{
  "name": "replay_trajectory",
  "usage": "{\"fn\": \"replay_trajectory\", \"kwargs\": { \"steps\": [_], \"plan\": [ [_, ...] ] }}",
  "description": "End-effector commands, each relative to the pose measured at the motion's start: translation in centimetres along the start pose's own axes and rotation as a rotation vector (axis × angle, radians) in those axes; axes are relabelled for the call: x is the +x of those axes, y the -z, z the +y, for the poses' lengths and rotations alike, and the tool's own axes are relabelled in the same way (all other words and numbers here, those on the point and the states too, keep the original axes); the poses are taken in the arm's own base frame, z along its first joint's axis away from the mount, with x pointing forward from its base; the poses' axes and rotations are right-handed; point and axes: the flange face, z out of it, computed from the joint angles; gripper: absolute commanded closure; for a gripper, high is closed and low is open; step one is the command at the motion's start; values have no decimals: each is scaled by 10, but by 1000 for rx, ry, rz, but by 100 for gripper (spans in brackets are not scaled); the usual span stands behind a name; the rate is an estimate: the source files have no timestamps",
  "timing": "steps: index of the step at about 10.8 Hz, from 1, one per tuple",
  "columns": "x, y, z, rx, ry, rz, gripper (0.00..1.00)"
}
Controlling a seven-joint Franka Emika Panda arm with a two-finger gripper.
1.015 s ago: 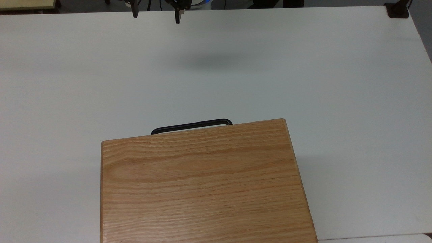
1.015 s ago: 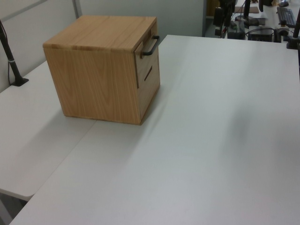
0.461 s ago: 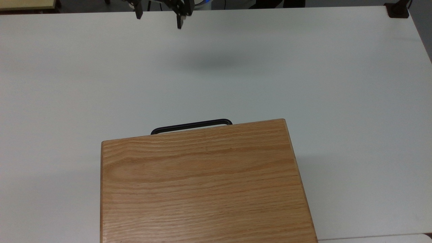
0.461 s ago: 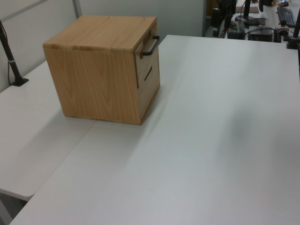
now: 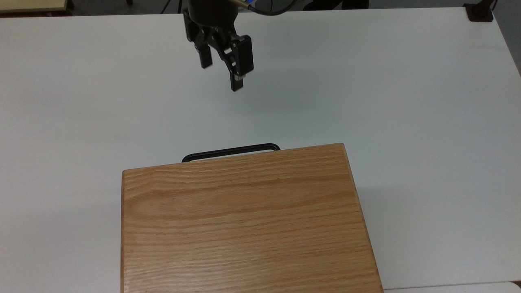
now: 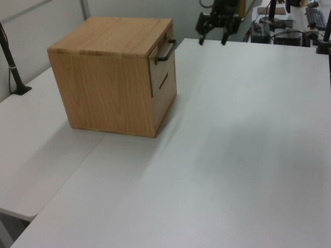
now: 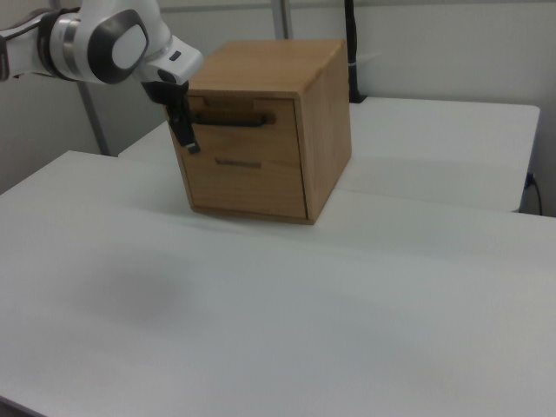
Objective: Open the drawer by sliding it
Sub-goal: 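Lower the gripper onto the black handle of the upper drawer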
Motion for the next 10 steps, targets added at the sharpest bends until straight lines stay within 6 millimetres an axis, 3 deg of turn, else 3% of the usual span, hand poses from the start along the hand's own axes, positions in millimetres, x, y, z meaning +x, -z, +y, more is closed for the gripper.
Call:
{"fn": "replay_trajectory", "kwargs": {
  "steps": [1, 4, 6, 10],
  "plan": [
    [23, 10, -10, 263, -279, -56, 54],
    [35, -24, -15, 333, -368, -82, 66],
    [45, -45, -17, 373, -458, -64, 66],
    [58, -62, -23, 391, -485, -50, 65]
  ]
}}
